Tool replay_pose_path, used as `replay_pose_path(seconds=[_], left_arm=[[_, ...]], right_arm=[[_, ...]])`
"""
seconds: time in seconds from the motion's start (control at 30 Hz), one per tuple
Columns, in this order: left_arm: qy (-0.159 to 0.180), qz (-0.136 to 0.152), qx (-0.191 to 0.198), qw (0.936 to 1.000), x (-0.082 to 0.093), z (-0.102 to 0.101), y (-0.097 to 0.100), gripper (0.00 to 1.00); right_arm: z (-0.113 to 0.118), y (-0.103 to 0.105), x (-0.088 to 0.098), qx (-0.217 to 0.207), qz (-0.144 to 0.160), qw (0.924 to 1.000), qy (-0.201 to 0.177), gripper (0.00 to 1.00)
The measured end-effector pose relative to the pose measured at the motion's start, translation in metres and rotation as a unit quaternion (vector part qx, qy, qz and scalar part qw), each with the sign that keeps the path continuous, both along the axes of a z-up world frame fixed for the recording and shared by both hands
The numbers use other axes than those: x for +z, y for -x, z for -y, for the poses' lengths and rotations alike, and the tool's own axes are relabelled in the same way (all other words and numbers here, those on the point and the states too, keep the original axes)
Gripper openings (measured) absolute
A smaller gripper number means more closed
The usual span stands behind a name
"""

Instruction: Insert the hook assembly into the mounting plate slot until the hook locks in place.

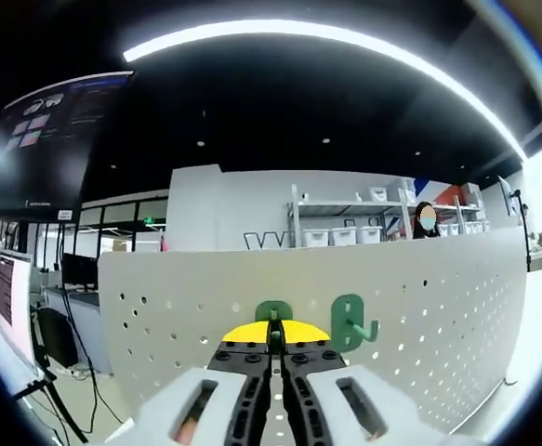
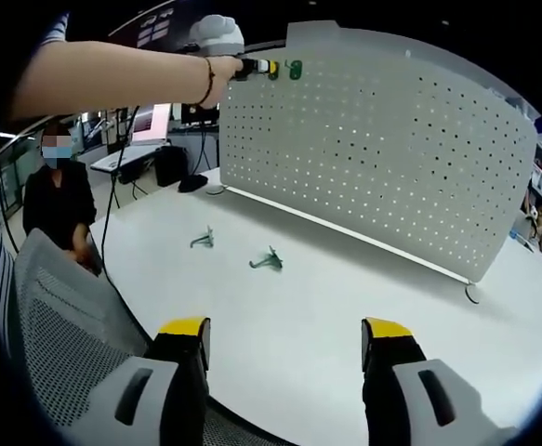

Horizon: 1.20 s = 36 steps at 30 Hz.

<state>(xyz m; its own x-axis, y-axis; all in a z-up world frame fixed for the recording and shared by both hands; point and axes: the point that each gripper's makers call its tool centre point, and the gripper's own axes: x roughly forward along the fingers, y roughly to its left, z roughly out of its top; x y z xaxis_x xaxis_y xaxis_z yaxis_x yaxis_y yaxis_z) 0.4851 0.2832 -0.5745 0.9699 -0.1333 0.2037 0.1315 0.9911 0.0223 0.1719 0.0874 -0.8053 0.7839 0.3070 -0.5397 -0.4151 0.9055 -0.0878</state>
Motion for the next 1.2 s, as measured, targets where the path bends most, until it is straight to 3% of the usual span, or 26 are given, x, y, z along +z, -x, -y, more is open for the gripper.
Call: replay_pose_path(seconds=[0.37,0.57,0.67,0.8,0.9,0.97,1.0,1.2], left_arm=[[-0.019,-0.036,-0.028,0.9988,0.004,-0.001,0.012,0.03],[0.003,-0.036,-0.037,0.9987,0.015,-0.016,0.027,0.18],[0.004,-0.047,-0.038,0.9982,0.014,-0.023,0.04,0.41],[-0.009,-0.056,-0.044,0.9974,0.009,-0.029,0.06,0.45],[0.004,-0.078,-0.05,0.9957,-0.003,-0.039,0.078,0.53],[0.018,-0.1,-0.071,0.9923,-0.013,-0.038,0.091,0.46],[0.009,-0.105,-0.071,0.9919,-0.017,-0.04,0.095,0.46],[0.007,-0.154,-0.092,0.9838,-0.048,-0.042,0.127,0.6]], right_arm=[[0.0,0.0,0.001,0.003,0.002,1.0,0.004,0.64],[-0.002,0.0,0.001,0.007,0.004,0.9999,0.006,0.64],[-0.005,0.001,0.003,0.016,0.01,0.9998,0.008,0.65],[-0.004,0.0,0.005,0.013,0.013,0.9998,0.006,0.65],[-0.004,0.0,0.005,0.015,0.015,0.9998,0.008,0.65],[-0.004,0.001,0.005,0.014,0.014,0.9998,0.006,0.66],[-0.004,0.001,0.005,0.014,0.014,0.9998,0.003,0.66],[-0.009,0.003,0.005,0.025,0.011,0.9996,0.0,0.65]])
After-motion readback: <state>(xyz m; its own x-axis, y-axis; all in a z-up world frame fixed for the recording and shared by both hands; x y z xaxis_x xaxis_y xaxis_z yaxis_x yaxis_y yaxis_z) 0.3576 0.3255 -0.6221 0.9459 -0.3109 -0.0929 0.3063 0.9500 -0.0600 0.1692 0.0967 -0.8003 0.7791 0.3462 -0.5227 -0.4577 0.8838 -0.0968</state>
